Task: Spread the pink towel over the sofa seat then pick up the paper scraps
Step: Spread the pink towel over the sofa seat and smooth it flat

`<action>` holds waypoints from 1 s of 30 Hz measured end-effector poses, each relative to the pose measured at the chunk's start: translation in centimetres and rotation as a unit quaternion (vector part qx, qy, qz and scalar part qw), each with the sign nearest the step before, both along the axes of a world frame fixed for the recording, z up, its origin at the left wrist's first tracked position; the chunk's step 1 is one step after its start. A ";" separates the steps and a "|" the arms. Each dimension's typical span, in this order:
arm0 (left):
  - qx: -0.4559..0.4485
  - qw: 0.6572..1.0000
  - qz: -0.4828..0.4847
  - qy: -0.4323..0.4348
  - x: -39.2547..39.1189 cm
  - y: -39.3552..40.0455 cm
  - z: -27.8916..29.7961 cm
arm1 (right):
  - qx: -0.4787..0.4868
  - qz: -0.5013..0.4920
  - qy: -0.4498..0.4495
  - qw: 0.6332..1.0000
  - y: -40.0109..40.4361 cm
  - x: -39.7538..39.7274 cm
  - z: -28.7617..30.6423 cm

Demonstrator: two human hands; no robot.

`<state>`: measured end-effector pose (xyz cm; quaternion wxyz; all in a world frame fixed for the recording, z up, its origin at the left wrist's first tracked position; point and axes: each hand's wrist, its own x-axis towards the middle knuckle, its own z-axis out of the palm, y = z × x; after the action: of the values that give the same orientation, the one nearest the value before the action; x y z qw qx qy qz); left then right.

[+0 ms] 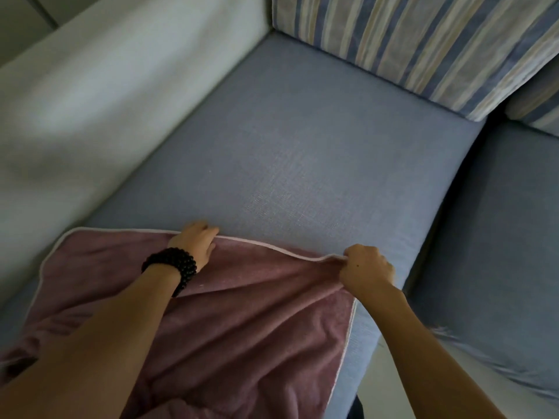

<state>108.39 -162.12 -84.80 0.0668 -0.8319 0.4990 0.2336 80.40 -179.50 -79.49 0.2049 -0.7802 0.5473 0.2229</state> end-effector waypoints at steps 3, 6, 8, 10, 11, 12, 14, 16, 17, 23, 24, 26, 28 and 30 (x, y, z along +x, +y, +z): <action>-0.028 0.999 0.016 -0.010 -0.7 -0.4 -0.1 | 0.006 -0.027 -0.035 0.999 1.3 1.6 -1.1; -0.057 0.997 0.012 0.048 -2.1 -1.4 -0.3 | 0.006 -0.051 -0.107 0.993 2.0 2.9 -1.7; -0.072 0.993 -0.005 0.095 -3.6 -2.7 -0.4 | -0.005 -0.049 -0.125 0.991 2.2 3.0 -2.0; -0.073 0.990 -0.034 0.120 -5.4 -4.4 -0.4 | -0.013 -0.033 -0.137 0.990 2.3 2.8 -2.1; -0.064 0.989 -0.052 0.124 -6.5 -5.3 -0.5 | -0.010 -0.018 -0.142 0.990 2.3 2.7 -2.2; -0.048 0.989 -0.067 0.123 -7.6 -6.2 -0.6 | 0.001 -0.002 -0.142 0.990 2.3 2.6 -2.3; -0.013 0.992 -0.076 0.096 -9.2 -7.7 -0.9 | 0.013 0.007 -0.149 0.989 2.3 2.3 -2.5; -0.004 0.996 -0.051 0.078 -9.6 -8.5 -1.1 | 0.000 -0.005 -0.168 0.986 2.3 2.3 -2.9; -0.011 0.996 -0.036 0.081 -9.6 -9.0 -1.1 | -0.008 -0.019 -0.180 0.983 2.0 2.2 -3.1; -0.056 0.997 -0.008 0.048 -7.5 -13.0 0.2 | -0.025 -0.092 -0.232 0.968 -2.0 3.5 -2.4; -0.065 0.997 -0.008 0.043 -7.1 -14.1 0.5 | -0.030 -0.102 -0.240 0.965 -3.3 3.9 -2.1; -0.079 0.996 -0.012 0.039 -6.7 -16.8 1.1 | -0.040 -0.119 -0.253 0.959 -6.3 4.2 -1.5; -0.087 0.995 -0.025 0.033 -6.6 -20.0 1.7 | -0.052 -0.132 -0.257 0.956 -9.5 4.0 -0.9; -0.097 0.994 -0.035 0.027 -6.7 -23.6 2.1 | -0.061 -0.147 -0.254 0.954 -12.8 3.3 -0.3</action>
<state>101.65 -185.76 -82.69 -0.0193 -0.8100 0.5496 0.2036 83.66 -192.33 -79.84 0.3200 -0.7328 0.5985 -0.0491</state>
